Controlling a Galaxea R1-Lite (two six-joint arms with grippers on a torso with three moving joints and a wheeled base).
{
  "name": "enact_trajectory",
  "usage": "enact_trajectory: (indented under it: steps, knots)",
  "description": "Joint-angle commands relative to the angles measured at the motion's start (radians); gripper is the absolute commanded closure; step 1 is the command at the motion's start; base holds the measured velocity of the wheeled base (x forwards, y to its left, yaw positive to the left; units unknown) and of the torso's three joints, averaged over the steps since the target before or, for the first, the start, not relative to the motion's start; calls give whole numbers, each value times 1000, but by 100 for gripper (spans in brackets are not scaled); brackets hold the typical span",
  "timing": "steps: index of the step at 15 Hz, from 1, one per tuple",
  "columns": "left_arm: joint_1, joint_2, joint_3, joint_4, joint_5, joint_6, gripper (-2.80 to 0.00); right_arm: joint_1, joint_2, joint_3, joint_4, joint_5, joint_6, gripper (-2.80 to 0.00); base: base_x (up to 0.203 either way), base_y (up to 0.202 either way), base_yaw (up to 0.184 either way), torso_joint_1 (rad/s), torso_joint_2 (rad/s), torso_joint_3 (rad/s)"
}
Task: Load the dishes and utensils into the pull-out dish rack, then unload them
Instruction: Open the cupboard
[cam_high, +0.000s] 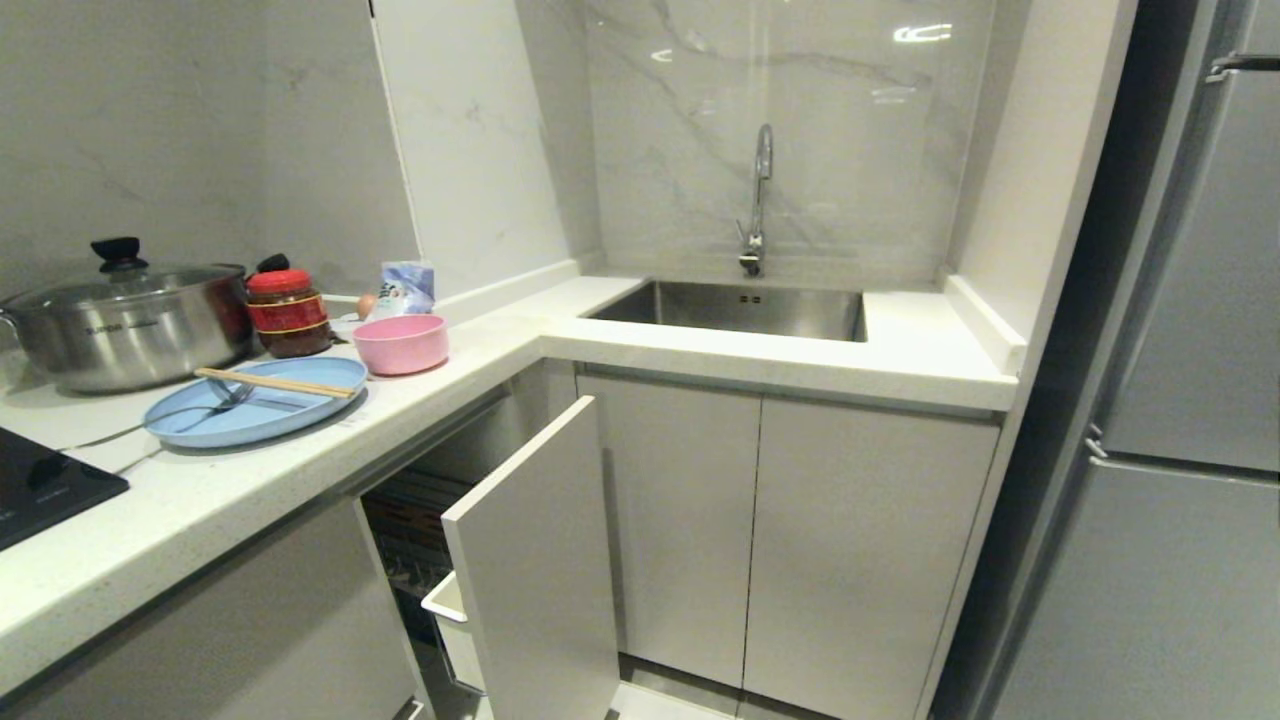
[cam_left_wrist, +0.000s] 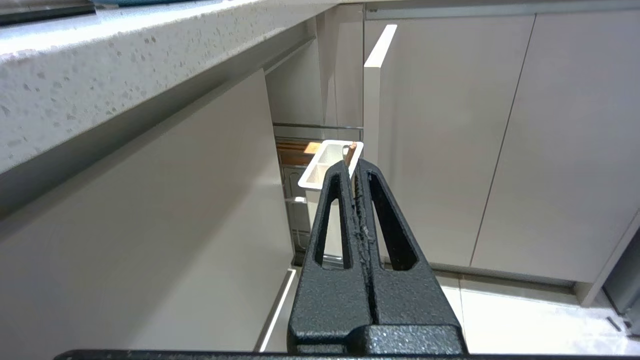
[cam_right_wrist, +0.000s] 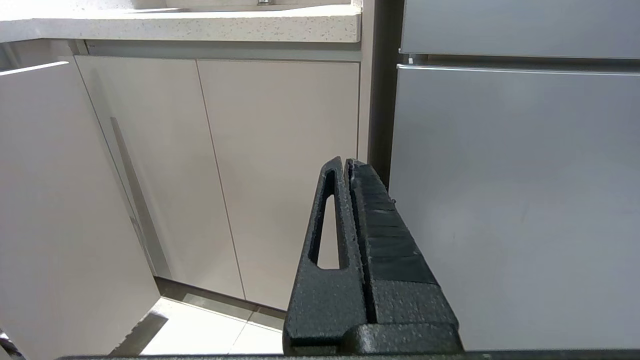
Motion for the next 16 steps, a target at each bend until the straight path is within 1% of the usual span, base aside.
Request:
enact_trajectory:
  steps: [1,4,6,8,10,11,12,14,16]
  knots:
    - [0,1,-1,4,37,-49,0,0,-1,26,-1,0,0,0,0,0,0,0,0,0]
    - [-2,3,0,-3,52,-88,0,0,-1,26,-1,0,0,0,0,0,0,0,0,0]
    - [2,3,-1,0,60,-81,0,0,-1,26,-1,0,0,0,0,0,0,0,0,0]
    - [2,2,-2,0,52,-11,0,0,-1,26,-1,0,0,0,0,0,0,0,0,0]
    - [2,2,-29,-1,51,20,0,0,-1,27,-1,0,0,0,0,0,0,0,0,0]
    - [1,11,-75,9,52,19,0,0,-1,26,-1,0,0,0,0,0,0,0,0,0]
    - [1,31,-162,30,54,18,0,0,-1,26,-1,0,0,0,0,0,0,0,0,0]
    - [1,110,-416,81,71,17,0,0,-1,26,-1,0,0,0,0,0,0,0,0,0]
    - [-12,272,-645,113,124,16,0,0,-1,26,-1,0,0,0,0,0,0,0,0,0]
